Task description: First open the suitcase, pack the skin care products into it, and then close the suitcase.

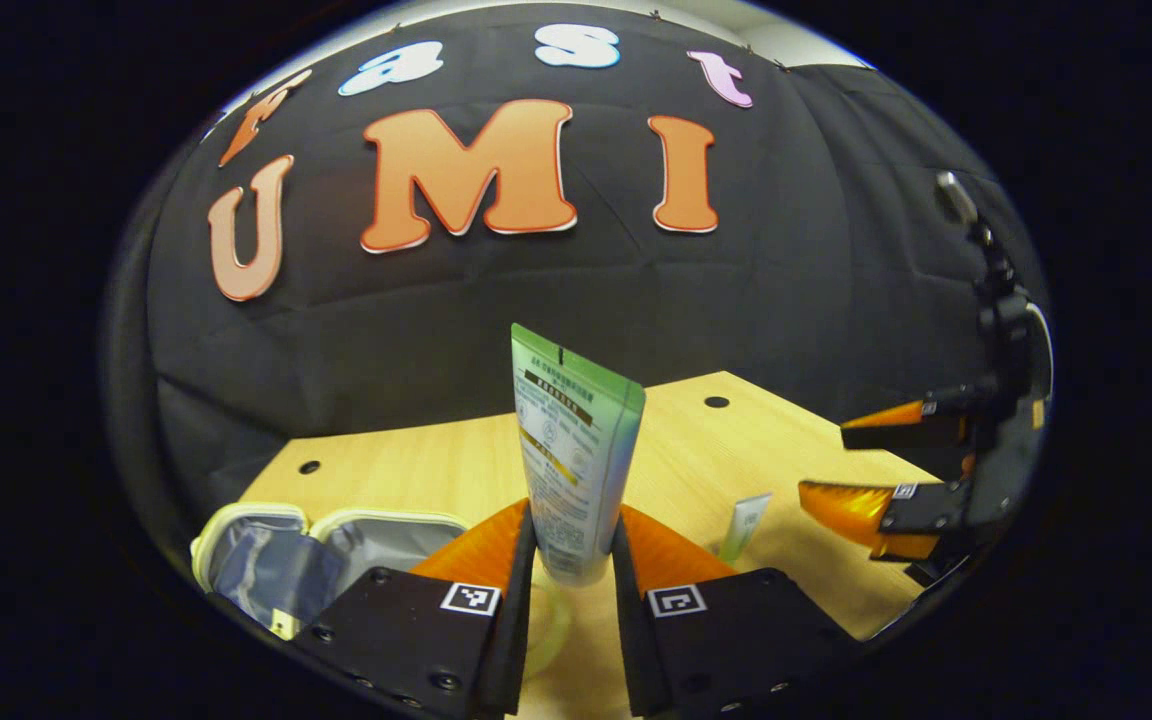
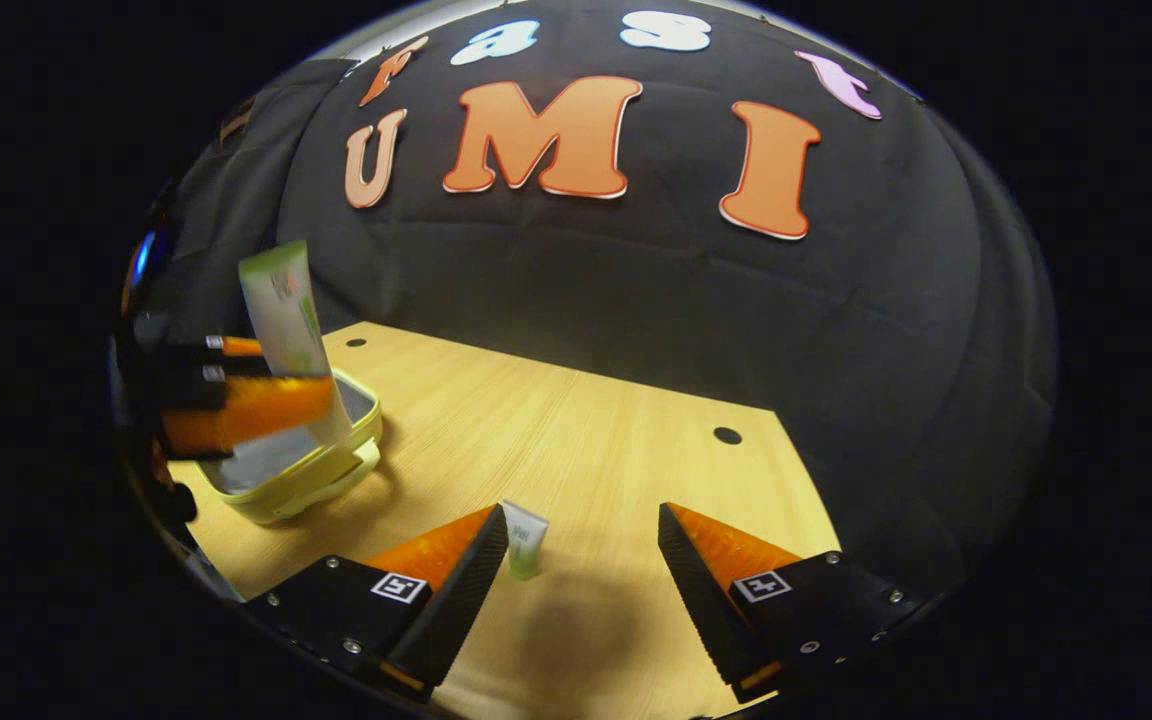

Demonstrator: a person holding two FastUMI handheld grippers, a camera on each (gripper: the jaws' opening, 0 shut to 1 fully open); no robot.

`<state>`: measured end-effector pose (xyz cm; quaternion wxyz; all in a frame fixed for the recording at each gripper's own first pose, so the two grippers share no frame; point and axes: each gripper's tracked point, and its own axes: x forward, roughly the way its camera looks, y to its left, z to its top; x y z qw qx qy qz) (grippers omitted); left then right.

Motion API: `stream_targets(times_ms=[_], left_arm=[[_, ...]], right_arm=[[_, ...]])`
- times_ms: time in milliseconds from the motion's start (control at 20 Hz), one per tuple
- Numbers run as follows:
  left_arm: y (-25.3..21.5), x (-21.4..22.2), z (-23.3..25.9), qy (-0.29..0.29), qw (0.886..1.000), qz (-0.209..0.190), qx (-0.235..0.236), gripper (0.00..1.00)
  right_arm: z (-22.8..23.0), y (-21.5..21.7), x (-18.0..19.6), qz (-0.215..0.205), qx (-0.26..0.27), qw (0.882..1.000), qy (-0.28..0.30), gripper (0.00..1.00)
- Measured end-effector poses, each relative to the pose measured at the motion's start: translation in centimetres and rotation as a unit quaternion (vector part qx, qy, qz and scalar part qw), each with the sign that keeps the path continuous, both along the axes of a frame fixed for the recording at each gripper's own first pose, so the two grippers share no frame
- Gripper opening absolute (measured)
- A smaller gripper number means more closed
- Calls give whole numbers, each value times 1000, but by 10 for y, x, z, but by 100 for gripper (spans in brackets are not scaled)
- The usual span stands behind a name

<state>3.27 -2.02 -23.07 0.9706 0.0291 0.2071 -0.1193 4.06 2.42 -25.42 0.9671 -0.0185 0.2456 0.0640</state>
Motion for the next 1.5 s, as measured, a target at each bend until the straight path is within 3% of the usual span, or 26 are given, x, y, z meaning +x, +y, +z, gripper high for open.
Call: stream_targets(times_ms=[200,400,500,600,700,750,1100,1150,1200,1500], left_arm=[[50,-9,11,-1,999,37,29,39],[96,-21,5,19,996,78,43,39],[115,-24,0,28,994,91,51,39],[133,-27,-6,39,992,101,57,39],[146,-30,-9,45,991,107,62,39],[152,-30,-11,48,991,107,63,39],[179,-30,-37,77,991,91,52,39],[183,-29,-41,83,991,89,49,39],[185,-28,-45,90,991,87,45,39],[201,-24,-71,132,989,57,24,38]], right_arm=[[-46,19,6,15,5,999,46,96],[-83,33,13,19,21,996,85,89],[-96,43,18,24,31,994,103,75],[-108,52,20,21,40,991,122,67],[-110,52,24,8,36,992,122,52],[-109,55,25,7,43,991,126,37],[-63,78,15,7,64,992,109,34],[-53,83,15,10,65,993,102,29],[-43,90,14,15,67,993,96,34],[15,130,6,29,71,996,55,34]])
